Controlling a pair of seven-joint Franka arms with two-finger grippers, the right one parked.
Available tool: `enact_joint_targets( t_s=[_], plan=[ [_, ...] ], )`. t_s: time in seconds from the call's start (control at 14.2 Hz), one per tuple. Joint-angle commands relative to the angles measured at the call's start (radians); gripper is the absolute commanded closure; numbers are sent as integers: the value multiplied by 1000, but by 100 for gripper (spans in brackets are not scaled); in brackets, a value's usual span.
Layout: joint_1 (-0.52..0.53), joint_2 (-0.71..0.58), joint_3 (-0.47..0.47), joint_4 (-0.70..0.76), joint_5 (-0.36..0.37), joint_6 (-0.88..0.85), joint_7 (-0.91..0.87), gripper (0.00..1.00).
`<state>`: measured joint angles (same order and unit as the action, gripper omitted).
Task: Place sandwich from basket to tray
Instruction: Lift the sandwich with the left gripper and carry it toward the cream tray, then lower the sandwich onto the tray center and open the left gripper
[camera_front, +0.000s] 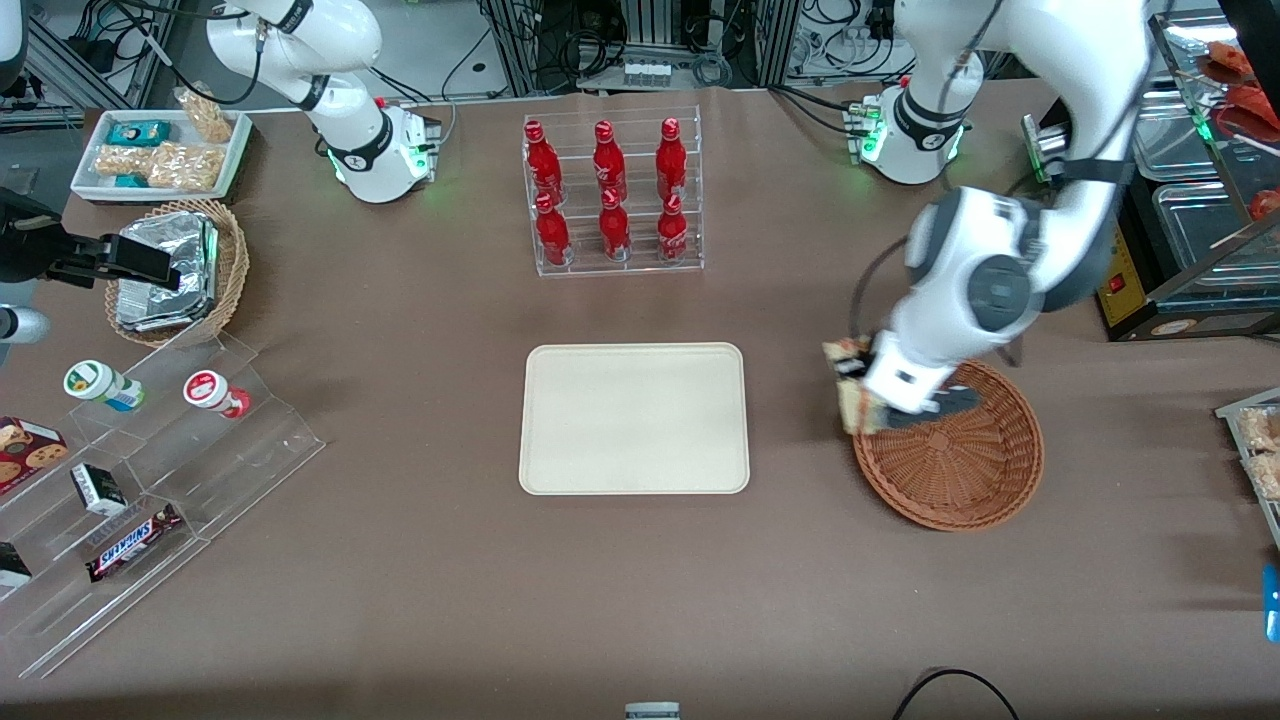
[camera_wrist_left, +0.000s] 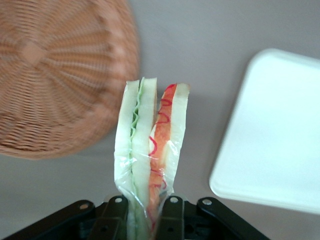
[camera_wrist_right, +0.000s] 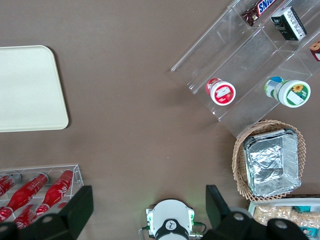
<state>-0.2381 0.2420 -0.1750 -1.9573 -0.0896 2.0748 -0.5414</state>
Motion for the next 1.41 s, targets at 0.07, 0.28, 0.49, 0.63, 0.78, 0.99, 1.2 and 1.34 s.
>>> enact_joint_targets(
  t_s=[0.07,0.28,0.49,0.63,0.78,0.99,1.2,1.34],
  plan=[
    [-114,77,12,84,22,-15,-5,85],
    [-194,170,12,185,24,-15,-100,85],
    [-269,253,14,285,30,-25,-169,85],
    [-282,264,14,291,56,-22,-202,83],
    [-317,304,14,333,76,-19,-253,82],
    [-374,399,14,428,114,-18,-340,81],
    [-415,483,14,524,142,-16,-399,79],
    [-429,508,15,552,142,-16,-402,78]
  ],
)
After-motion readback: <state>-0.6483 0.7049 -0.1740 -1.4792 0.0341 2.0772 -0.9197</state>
